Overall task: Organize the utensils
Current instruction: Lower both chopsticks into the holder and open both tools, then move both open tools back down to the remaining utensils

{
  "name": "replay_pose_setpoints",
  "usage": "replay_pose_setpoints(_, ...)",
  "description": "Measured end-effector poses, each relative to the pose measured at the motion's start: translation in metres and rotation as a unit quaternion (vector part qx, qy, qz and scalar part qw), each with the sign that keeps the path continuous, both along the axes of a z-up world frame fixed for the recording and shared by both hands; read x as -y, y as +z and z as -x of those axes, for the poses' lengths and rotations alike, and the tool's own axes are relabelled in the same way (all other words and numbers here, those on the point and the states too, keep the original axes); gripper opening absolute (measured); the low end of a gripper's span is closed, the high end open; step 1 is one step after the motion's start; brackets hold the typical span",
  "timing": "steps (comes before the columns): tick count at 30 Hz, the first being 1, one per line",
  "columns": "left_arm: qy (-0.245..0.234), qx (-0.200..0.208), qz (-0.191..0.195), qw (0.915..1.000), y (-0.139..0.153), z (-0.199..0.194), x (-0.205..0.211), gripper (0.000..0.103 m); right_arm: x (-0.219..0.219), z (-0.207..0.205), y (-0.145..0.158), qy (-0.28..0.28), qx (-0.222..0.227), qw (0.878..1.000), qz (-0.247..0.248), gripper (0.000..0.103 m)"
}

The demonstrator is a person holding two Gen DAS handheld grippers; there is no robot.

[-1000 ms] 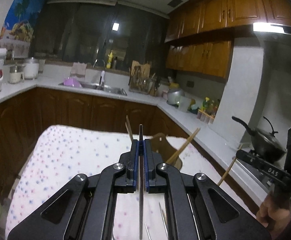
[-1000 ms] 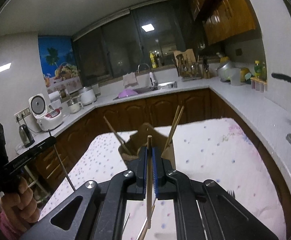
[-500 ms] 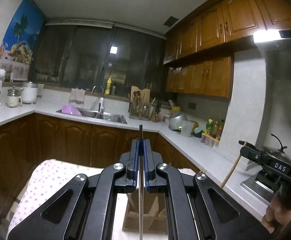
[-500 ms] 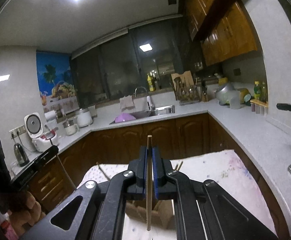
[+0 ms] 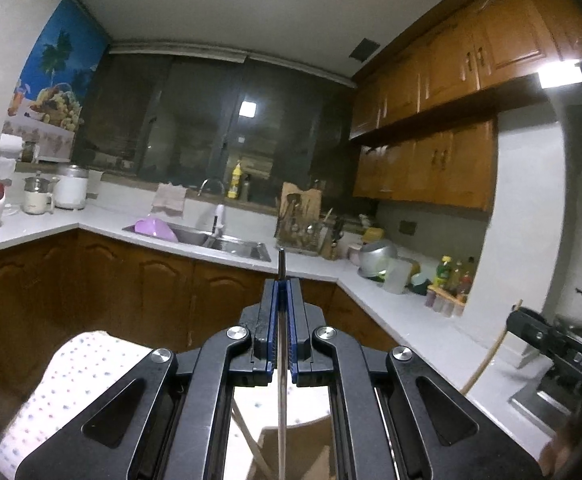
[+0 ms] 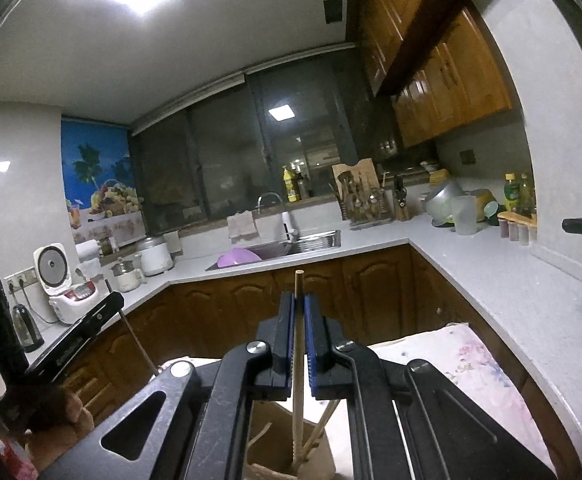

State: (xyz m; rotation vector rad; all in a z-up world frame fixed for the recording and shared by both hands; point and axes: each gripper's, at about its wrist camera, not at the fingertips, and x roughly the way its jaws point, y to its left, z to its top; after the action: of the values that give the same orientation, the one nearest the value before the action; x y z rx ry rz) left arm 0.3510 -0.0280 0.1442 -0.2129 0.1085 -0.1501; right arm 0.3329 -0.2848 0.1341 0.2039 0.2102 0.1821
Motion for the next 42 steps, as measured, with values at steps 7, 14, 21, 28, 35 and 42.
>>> replay_pose_setpoints(7, 0.009, -0.032, 0.000, 0.9995, -0.038, -0.016, 0.003, 0.004, -0.003, -0.013, -0.031, -0.002, -0.027, 1.000, 0.000, 0.005)
replay_pose_setpoints(14, -0.002, -0.065, -0.017, 0.9977, -0.067, -0.014, 0.004, 0.004, -0.003, -0.020, -0.065, -0.002, -0.065, 0.998, -0.006, 0.005)
replay_pose_setpoints(21, -0.024, -0.100, -0.024, 0.9944, -0.087, -0.017, 0.000, 0.004, -0.002, -0.023, -0.073, -0.001, -0.091, 0.996, -0.011, 0.005)
replay_pose_setpoints(28, -0.032, -0.111, -0.030, 0.9929, -0.085, -0.017, 0.000, 0.005, -0.001, -0.027, -0.073, 0.002, -0.110, 0.994, -0.016, 0.007)
replay_pose_setpoints(35, -0.041, -0.124, -0.032, 0.9909, -0.081, -0.016, 0.000, 0.006, -0.003, -0.026, -0.073, 0.008, -0.118, 0.993, -0.019, 0.030)
replay_pose_setpoints(42, -0.036, -0.119, -0.012, 0.9922, -0.074, 0.011, -0.013, 0.045, 0.003, -0.002, -0.064, 0.016, -0.098, 0.994, -0.044, 0.075)
